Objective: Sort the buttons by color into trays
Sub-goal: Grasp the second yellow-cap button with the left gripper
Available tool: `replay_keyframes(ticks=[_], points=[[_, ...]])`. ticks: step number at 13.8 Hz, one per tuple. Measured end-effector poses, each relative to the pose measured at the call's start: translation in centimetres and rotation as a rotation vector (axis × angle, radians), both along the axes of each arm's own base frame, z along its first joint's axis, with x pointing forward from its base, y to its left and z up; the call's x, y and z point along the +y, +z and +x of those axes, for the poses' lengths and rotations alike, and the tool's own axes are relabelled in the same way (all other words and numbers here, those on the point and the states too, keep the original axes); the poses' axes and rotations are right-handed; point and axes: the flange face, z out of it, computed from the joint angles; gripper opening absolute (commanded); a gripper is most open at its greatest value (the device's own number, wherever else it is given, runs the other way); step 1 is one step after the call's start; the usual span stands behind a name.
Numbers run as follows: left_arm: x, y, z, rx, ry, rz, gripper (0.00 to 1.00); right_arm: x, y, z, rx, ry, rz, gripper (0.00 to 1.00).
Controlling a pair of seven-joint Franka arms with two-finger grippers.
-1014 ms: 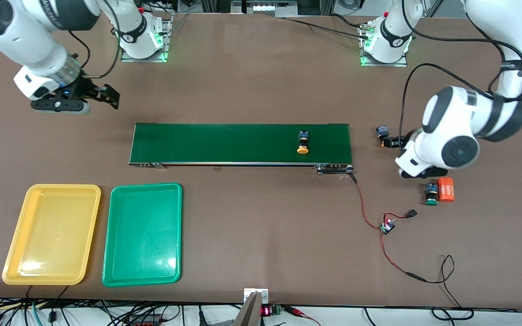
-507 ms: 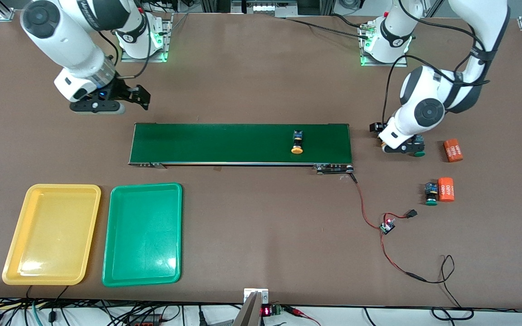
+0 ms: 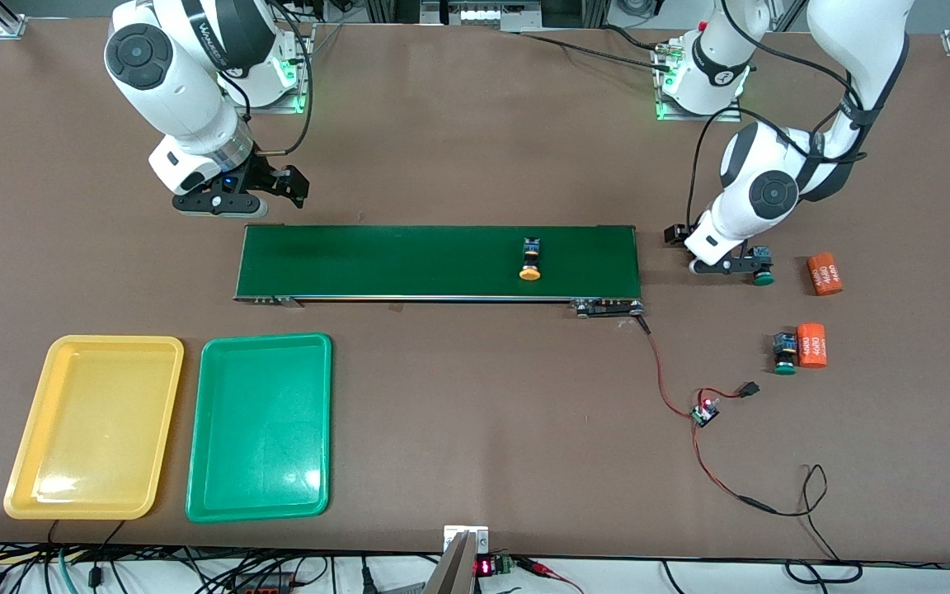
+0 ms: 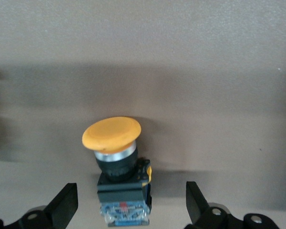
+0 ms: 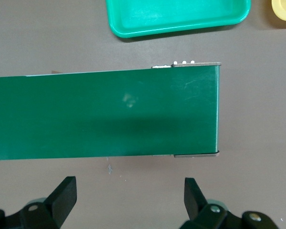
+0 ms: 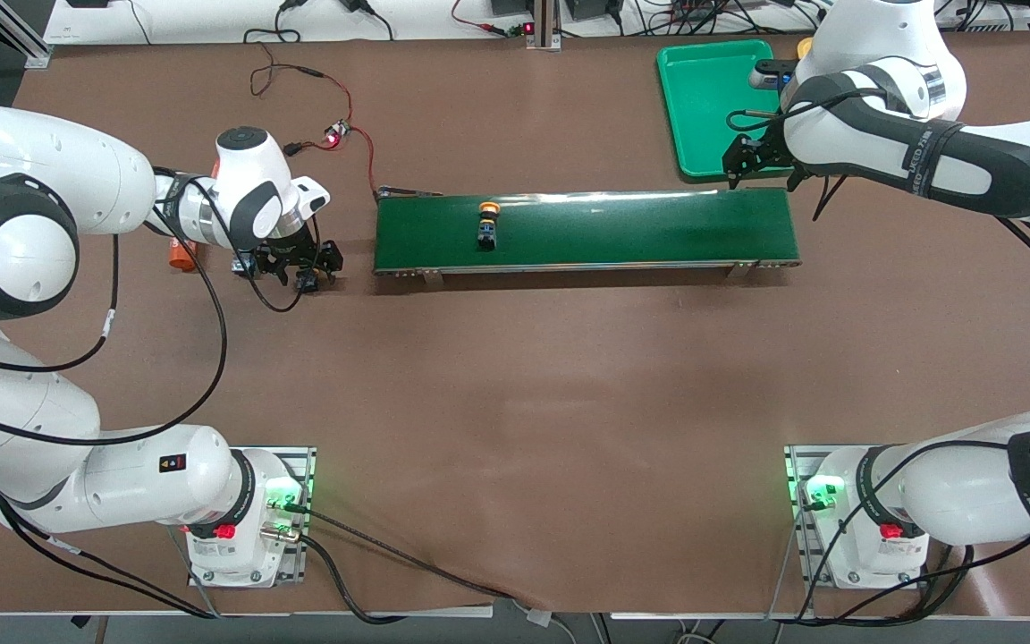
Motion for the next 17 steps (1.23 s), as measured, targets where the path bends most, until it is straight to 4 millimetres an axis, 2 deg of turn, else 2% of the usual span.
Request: replay_keyframes(ticks=[1,2,3,5,9,11,13,15,16,17], points=[[0.1,-0.2,0.0,0.0,0.002,-0.002,0.51,0.0,0.0,0.1,-0.003,-0.001,0.001,1.0],[0.1,-0.3,0.0,0.0,0.003,-0.003,0.38,0.0,0.0,0.1,-0.004,-0.002,0.002,1.0],[0.0,-0.2,0.1,-0.003,0.001,-0.004,0.32,0.0,0.0,0.1,-0.005,-0.002,0.002,1.0],[-0.3,0.1,0.3,-0.011,-0.004,-0.006,0.26,0.0,-0.1,0.1,-0.004,-0.003,0.002,1.0],[-0.2,1.9,1.3,-0.006,-0.006,0.01,0.24,0.0,-0.6,0.3,-0.001,-0.005,0.001,1.0],[-0.9,4.9,3.1,0.034,-0.023,0.037,0.24,0.1,-0.7,0.4,-0.003,-0.005,0.002,1.0],[-2.8,9.8,5.6,0.078,-0.052,0.066,0.24,0.2,-0.7,0.4,-0.01,-0.014,0.005,1.0],[-6.4,14.6,7.5,0.082,-0.072,0.059,0.24,1.5,-0.9,0.2,-0.023,-0.041,0.01,1.0],[-8.8,15.9,7.8,0.075,-0.063,0.042,0.24,2.4,-1.2,0.0,-0.027,-0.042,0.013,1.0],[-11.3,16.3,7.7,0.071,-0.055,0.028,0.24,3.3,-1.6,-0.2,-0.03,-0.036,0.015,1.0]])
